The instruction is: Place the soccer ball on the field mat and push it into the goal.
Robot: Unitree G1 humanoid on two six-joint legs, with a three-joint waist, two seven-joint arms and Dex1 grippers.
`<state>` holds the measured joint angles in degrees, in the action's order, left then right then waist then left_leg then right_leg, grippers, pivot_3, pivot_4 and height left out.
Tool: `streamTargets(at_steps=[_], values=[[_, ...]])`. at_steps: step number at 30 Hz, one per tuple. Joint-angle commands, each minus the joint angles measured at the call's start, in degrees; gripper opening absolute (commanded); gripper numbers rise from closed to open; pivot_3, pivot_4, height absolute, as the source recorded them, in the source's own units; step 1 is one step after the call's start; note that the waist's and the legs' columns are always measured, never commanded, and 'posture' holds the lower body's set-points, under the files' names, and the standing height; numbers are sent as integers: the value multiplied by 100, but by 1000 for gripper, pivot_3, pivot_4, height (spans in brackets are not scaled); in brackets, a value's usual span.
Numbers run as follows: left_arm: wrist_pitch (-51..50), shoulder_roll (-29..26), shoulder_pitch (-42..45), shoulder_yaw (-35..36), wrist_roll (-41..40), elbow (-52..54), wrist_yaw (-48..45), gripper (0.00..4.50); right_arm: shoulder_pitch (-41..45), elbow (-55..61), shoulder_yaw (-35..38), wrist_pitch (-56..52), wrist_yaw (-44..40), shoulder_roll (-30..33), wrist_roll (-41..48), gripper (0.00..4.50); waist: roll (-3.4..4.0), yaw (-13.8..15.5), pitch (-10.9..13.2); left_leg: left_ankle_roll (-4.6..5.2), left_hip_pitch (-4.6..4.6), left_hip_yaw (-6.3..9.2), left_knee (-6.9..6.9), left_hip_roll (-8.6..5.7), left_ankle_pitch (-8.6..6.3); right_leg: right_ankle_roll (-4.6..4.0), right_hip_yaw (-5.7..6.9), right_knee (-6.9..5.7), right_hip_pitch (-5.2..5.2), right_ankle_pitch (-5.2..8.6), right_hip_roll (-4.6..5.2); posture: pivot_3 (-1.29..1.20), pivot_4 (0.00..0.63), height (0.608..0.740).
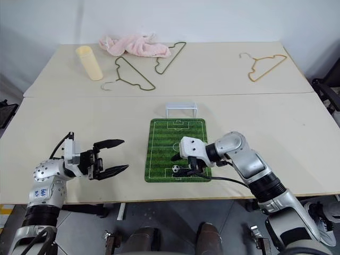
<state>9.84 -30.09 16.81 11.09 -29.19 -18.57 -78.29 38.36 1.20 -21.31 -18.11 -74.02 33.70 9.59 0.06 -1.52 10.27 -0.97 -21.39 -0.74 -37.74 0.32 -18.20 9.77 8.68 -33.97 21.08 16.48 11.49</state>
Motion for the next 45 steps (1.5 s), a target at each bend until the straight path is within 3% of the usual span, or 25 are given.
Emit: streamTargets(at_steps=[1,2,5,11,18,25,28,37,45], values=[[29,-8,47,19,-62,57,-15,4500,78,726,330,-418,70,109,301,2721,0,3,0,0,0,0,0,1,0,0,0,0,0,0,-1,0,150,740],[29,-9,54,17,-61,49,-16,4500,60,845,357,-511,82,125,338,2721,0,5,0,0,0,1,1,1,0,0,0,0,0,0,-1,0,150,740],[17,-32,68,26,-91,26,-68,4500,-258,1393,403,-713,160,230,470,2125,0,14,0,-1,0,1,2,1,0,0,0,1,-1,0,-1,0,150,740],[-86,-130,66,61,-197,8,-329,4500,-1000,1887,234,-957,382,299,453,88,-1,28,0,-1,-1,1,2,0,-1,0,1,3,-1,0,-1,0,150,740],[-119,-197,122,91,-168,-68,-397,4500,-1336,1391,133,-758,486,238,363,33,-2,7,1,-1,-1,0,1,1,-1,0,0,1,-1,0,-2,0,150,740],[-113,-189,177,56,-149,-91,-388,4500,-995,380,135,-424,755,-273,187,33,-2,-3,1,-1,0,-1,0,2,-1,0,0,0,-1,0,-2,0,150,740],[-91,-192,223,56,-134,-119,-375,4500,-656,-318,321,-127,1004,-463,29,33,-2,-3,1,-1,0,-1,-1,1,-1,-1,-1,-1,-1,0,-2,0,150,740],[60,-222,441,98,-65,-362,-355,4500,1277,-2590,1763,595,2441,-739,74,33,-2,-10,1,-2,-1,0,6,3,-1,-1,0,-2,6,-1,-3,0,150,740],[100,-217,544,122,-13,-468,-222,4500,1333,-1874,2139,311,2262,-526,376,33,-2,-28,1,-2,-3,-12,34,2,-1,-1,3,2,24,-1,-2,0,150,740]])
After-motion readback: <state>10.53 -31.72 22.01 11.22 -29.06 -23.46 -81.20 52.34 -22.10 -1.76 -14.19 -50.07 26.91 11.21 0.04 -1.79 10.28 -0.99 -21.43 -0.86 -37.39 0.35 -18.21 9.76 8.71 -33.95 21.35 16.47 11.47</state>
